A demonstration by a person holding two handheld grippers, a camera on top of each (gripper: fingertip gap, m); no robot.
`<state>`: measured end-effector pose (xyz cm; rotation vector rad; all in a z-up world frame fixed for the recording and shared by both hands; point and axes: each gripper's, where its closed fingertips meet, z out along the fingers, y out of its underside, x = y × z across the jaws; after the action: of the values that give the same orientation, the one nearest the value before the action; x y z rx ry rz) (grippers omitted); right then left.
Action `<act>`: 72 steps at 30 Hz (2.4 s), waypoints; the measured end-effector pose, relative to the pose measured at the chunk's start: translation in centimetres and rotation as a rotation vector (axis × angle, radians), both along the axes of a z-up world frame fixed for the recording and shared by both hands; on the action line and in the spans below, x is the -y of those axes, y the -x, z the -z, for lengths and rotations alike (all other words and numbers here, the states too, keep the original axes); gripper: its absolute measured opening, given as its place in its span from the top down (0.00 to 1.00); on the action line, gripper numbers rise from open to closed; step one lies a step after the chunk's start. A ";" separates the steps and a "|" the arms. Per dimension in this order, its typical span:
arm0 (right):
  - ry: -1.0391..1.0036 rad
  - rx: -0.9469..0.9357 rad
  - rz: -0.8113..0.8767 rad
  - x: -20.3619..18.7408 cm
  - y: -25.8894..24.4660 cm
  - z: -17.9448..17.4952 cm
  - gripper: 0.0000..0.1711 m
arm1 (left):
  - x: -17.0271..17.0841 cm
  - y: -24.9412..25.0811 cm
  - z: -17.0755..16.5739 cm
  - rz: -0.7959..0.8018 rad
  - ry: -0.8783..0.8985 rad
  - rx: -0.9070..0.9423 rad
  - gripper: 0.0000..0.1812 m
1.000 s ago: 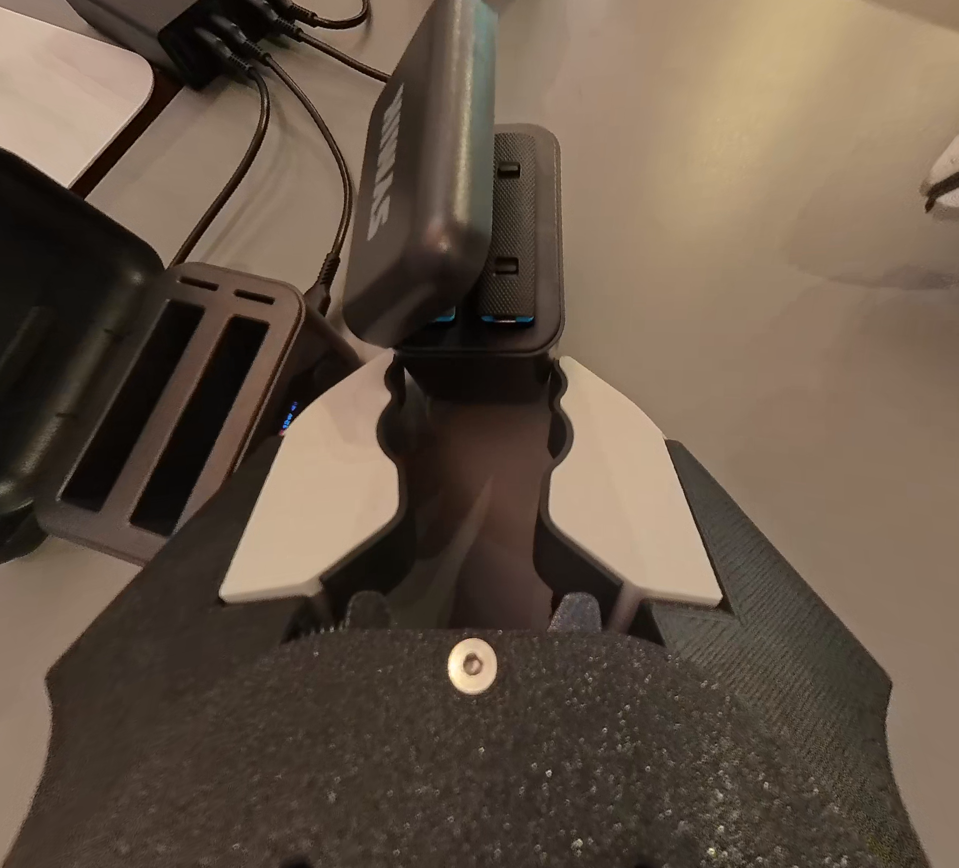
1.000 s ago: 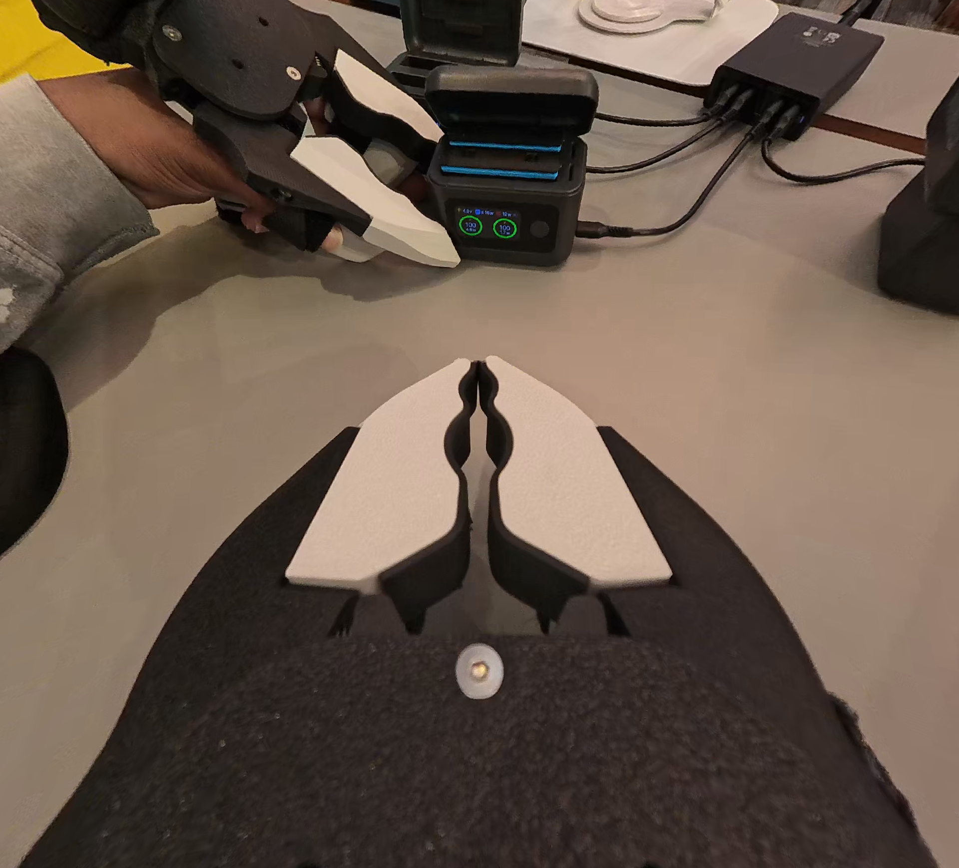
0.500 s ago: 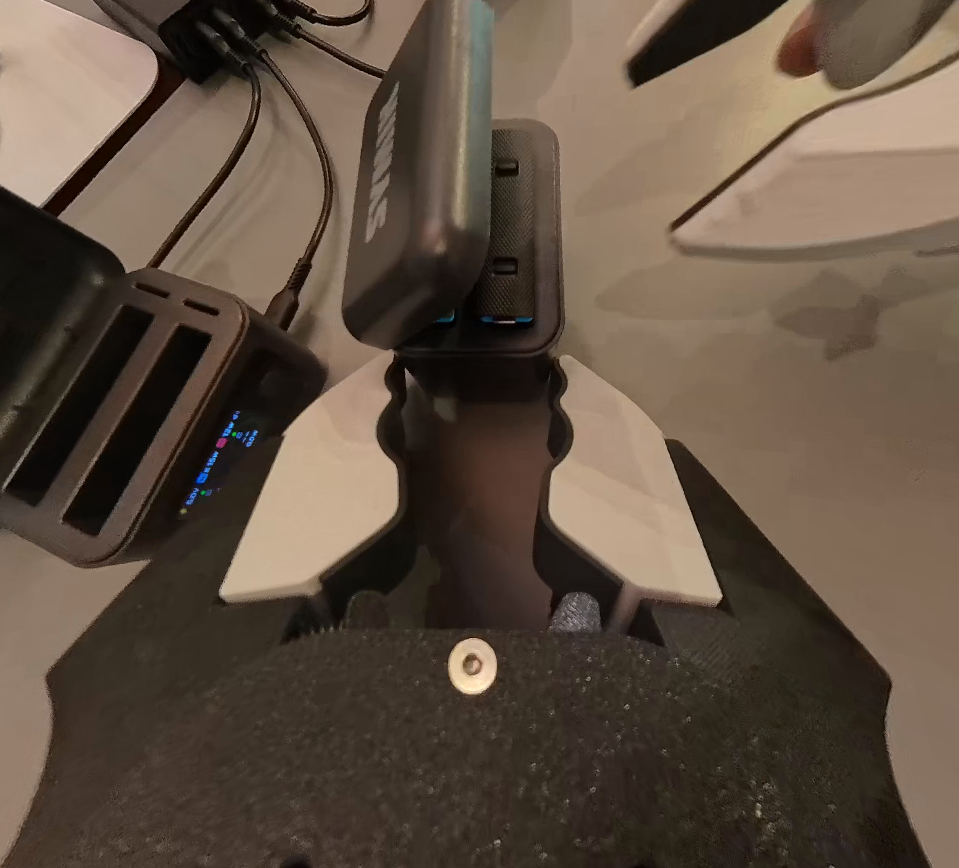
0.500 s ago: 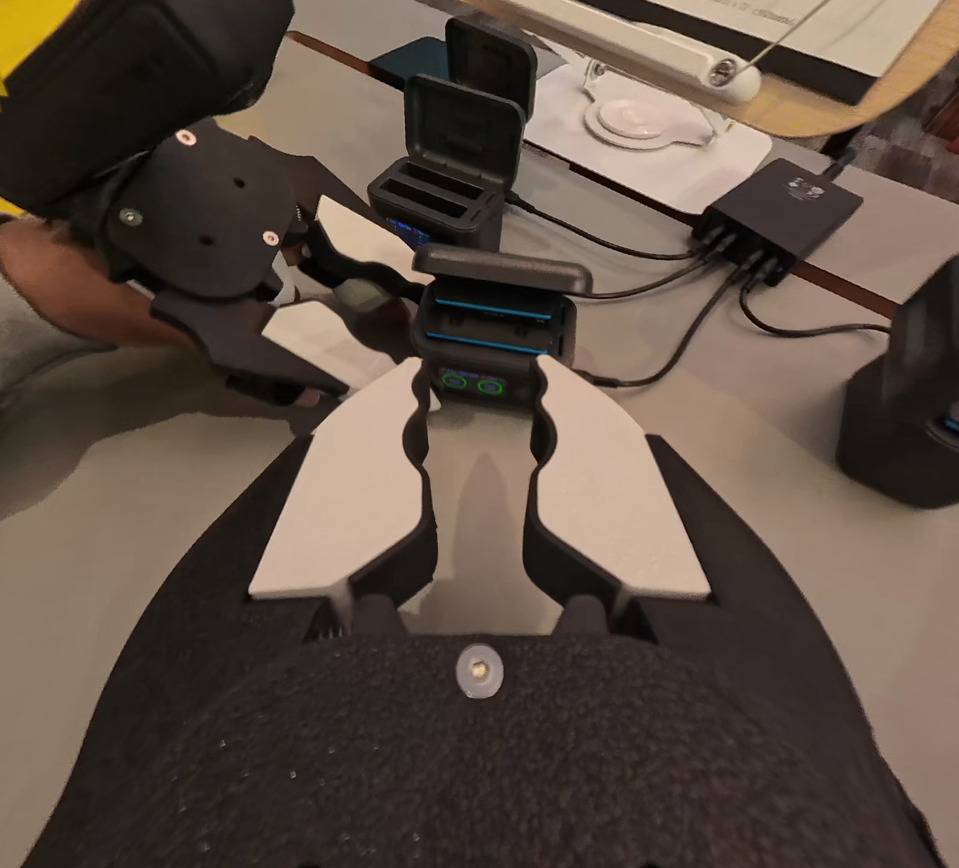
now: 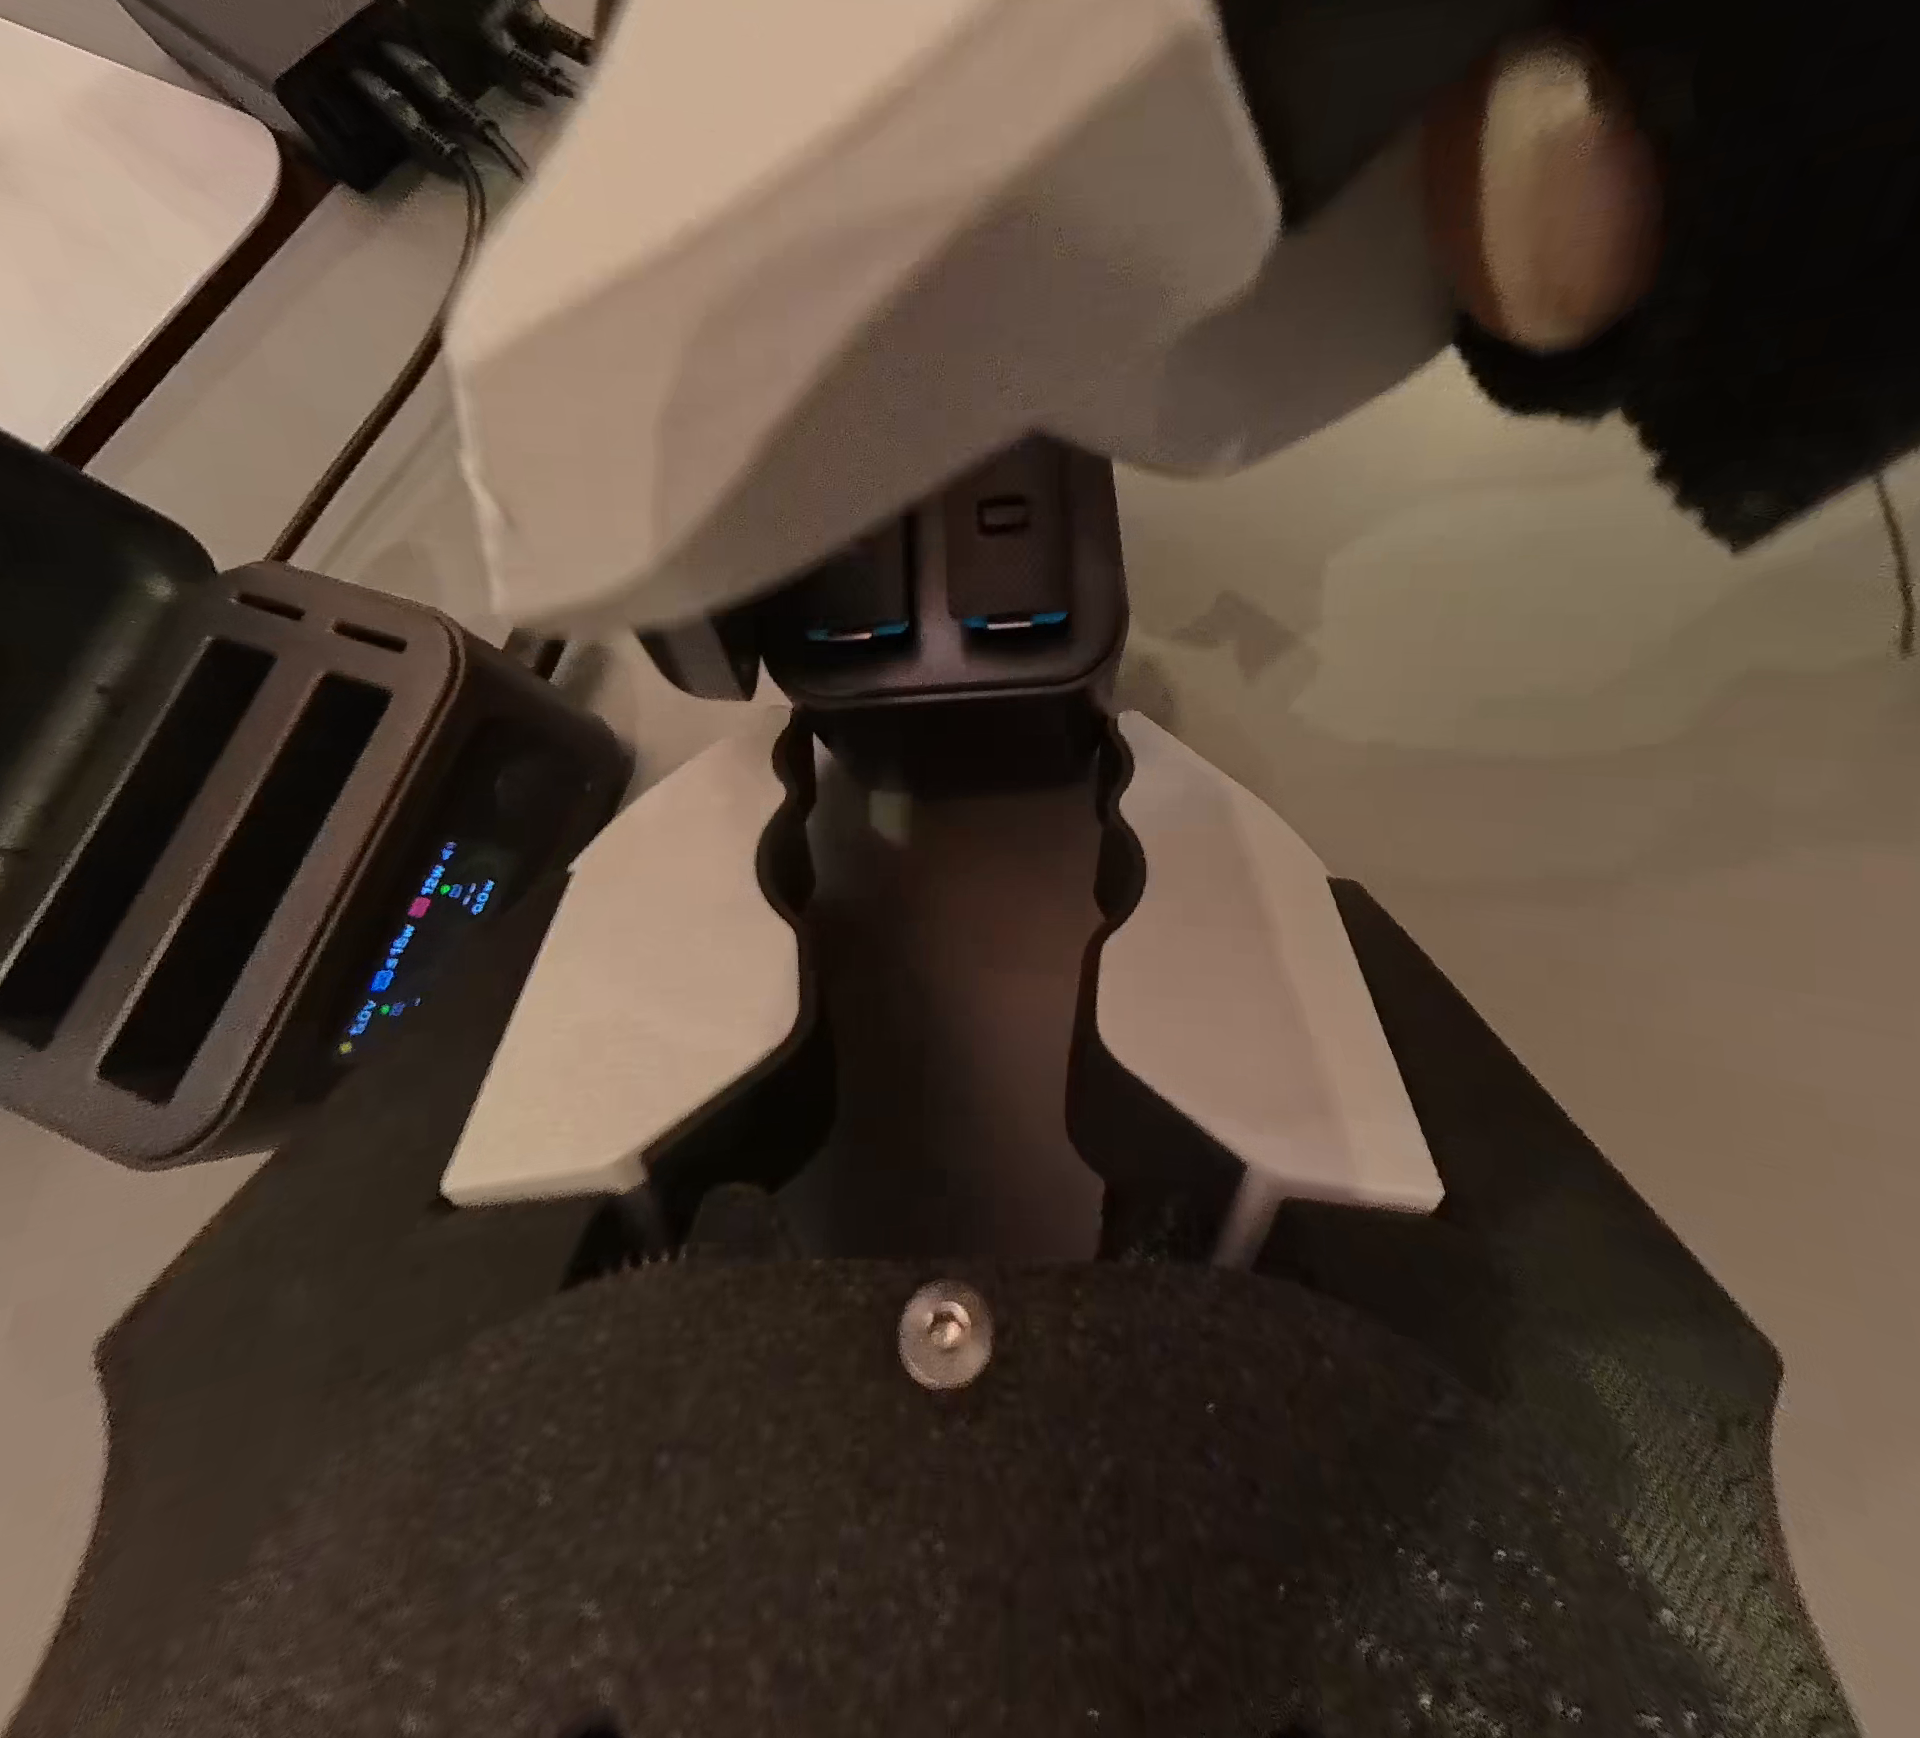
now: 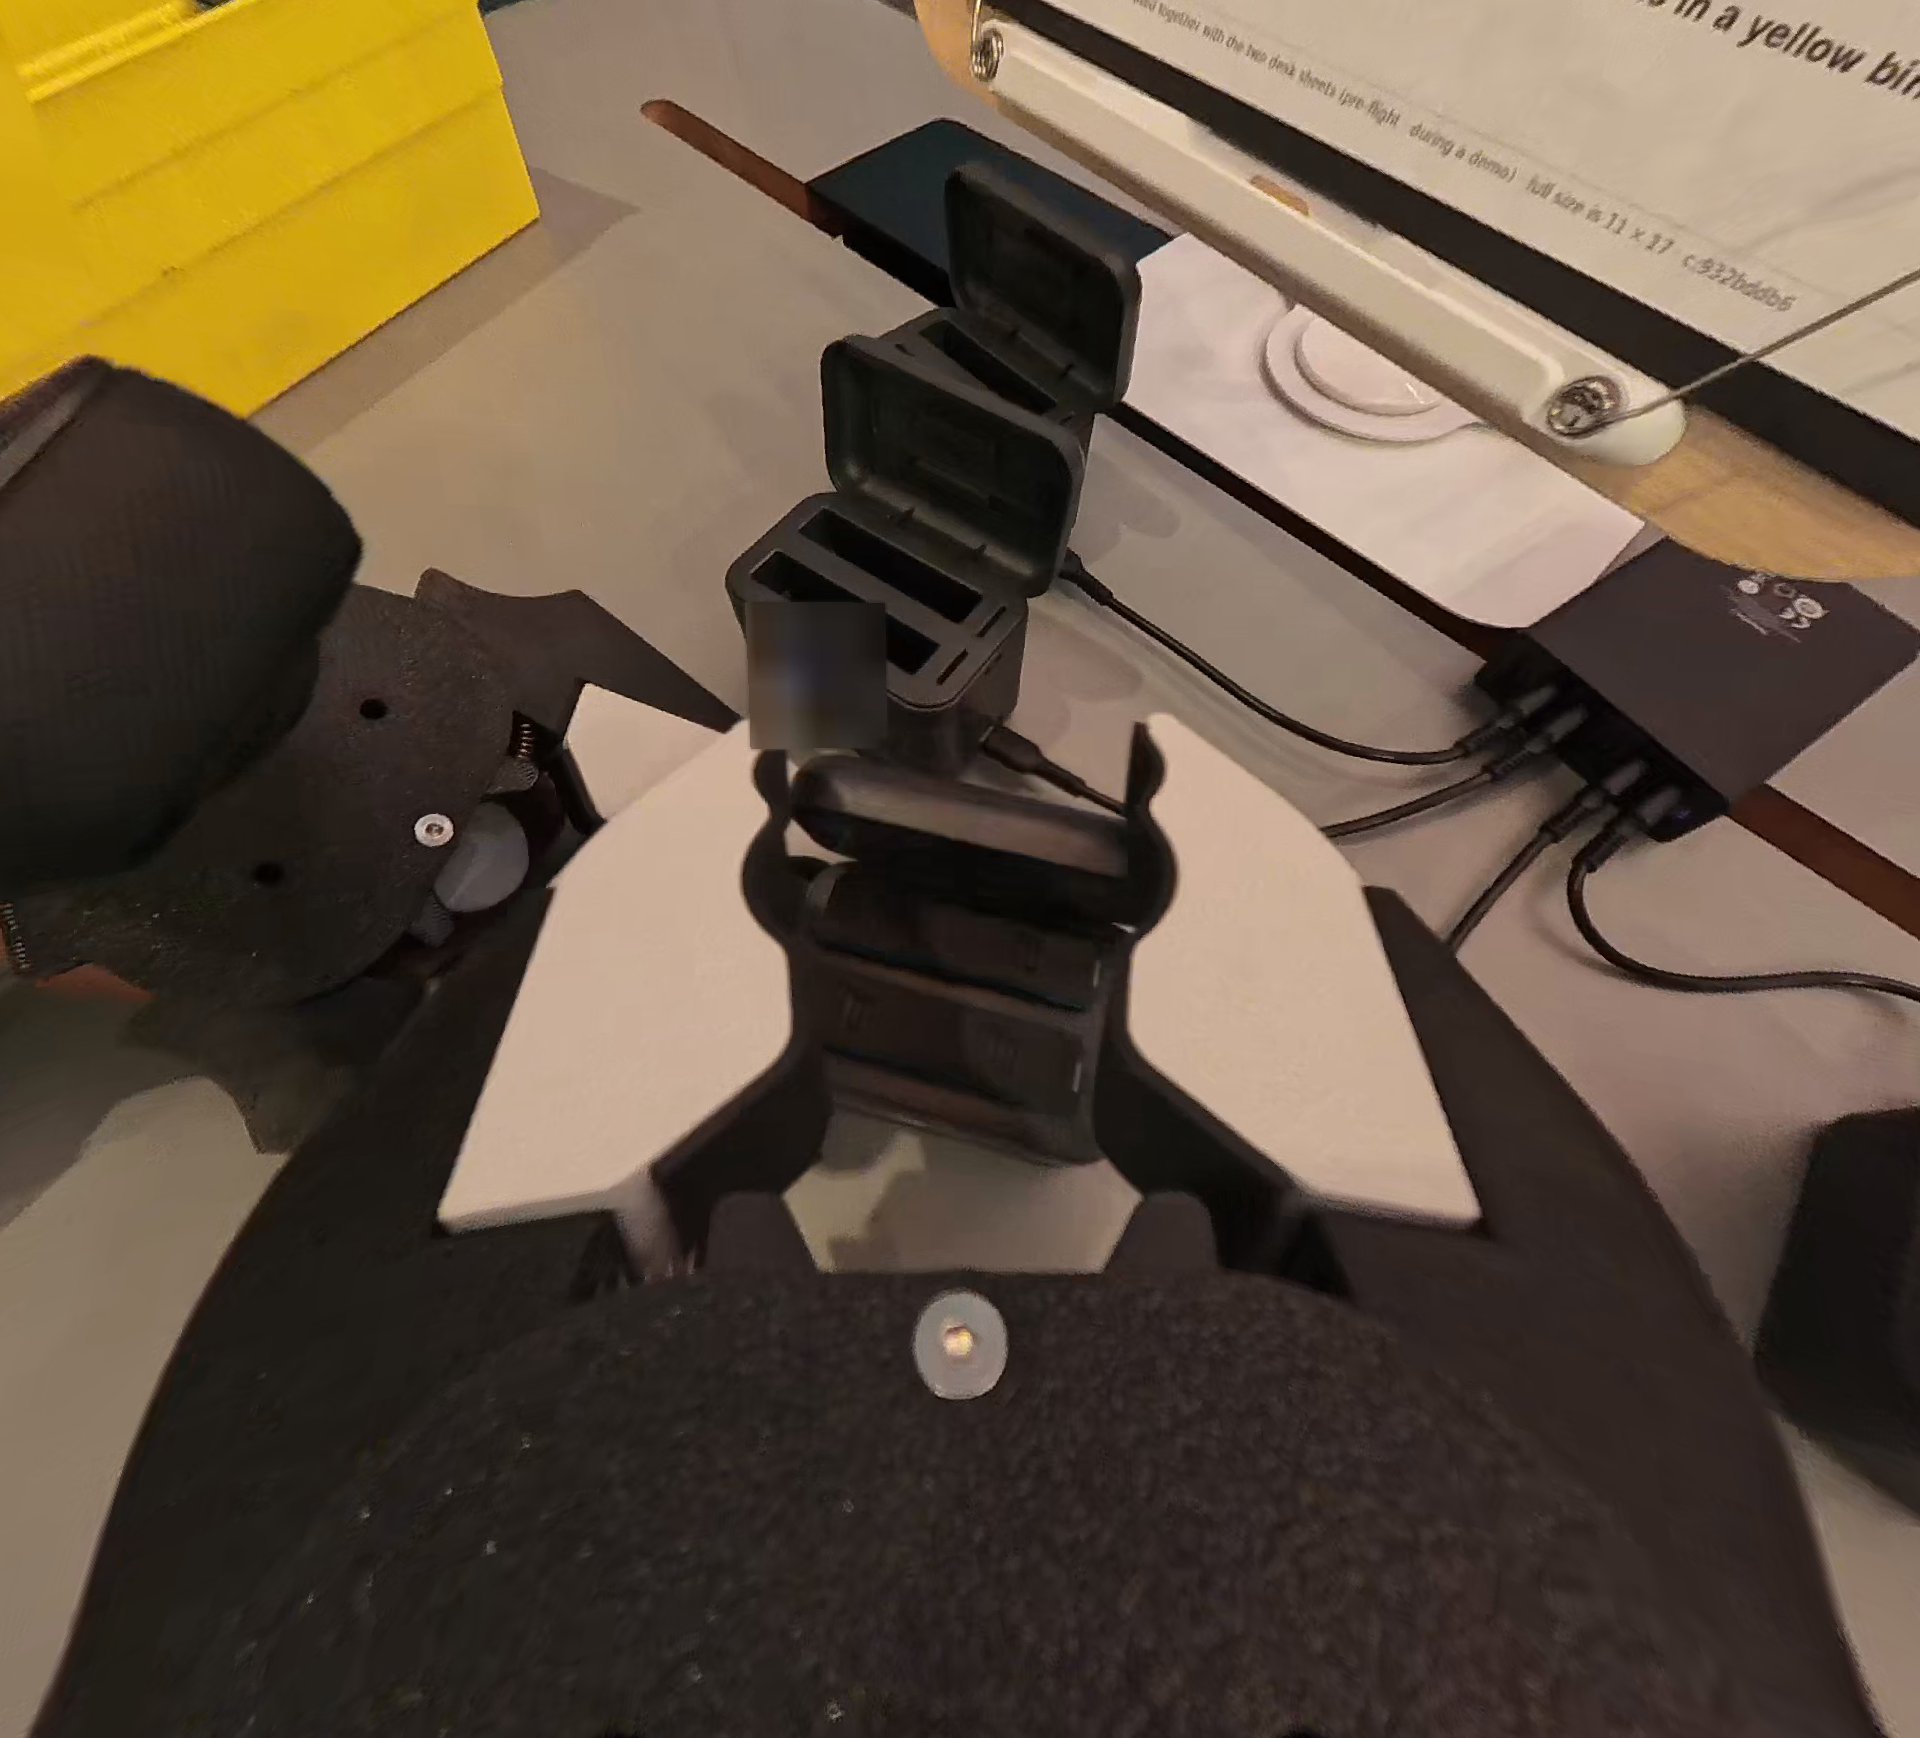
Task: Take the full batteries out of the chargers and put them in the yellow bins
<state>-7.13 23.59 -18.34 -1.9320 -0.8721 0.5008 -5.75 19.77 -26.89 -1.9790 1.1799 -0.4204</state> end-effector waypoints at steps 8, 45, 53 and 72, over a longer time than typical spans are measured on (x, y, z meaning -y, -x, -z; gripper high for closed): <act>-0.087 -0.019 0.160 0.6 -1.9 0.3 0.39 | 0.0 0.0 0.0 -0.008 0.019 0.005 0.71; -0.078 -0.049 0.209 2.6 -2.8 3.4 0.66 | 0.1 -0.1 -0.3 -0.001 0.013 0.040 0.71; -0.098 -0.061 0.217 2.6 -3.0 3.2 0.66 | 0.1 -0.2 -0.4 -0.001 -0.007 0.034 0.71; -0.201 -0.299 0.242 2.9 -5.5 -3.4 0.65 | 0.0 0.3 0.0 -0.016 0.006 0.007 0.66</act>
<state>-1.65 20.69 -14.97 -1.6952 -0.4710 0.5195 -6.04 19.80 -26.89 -1.9892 1.1591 -0.4233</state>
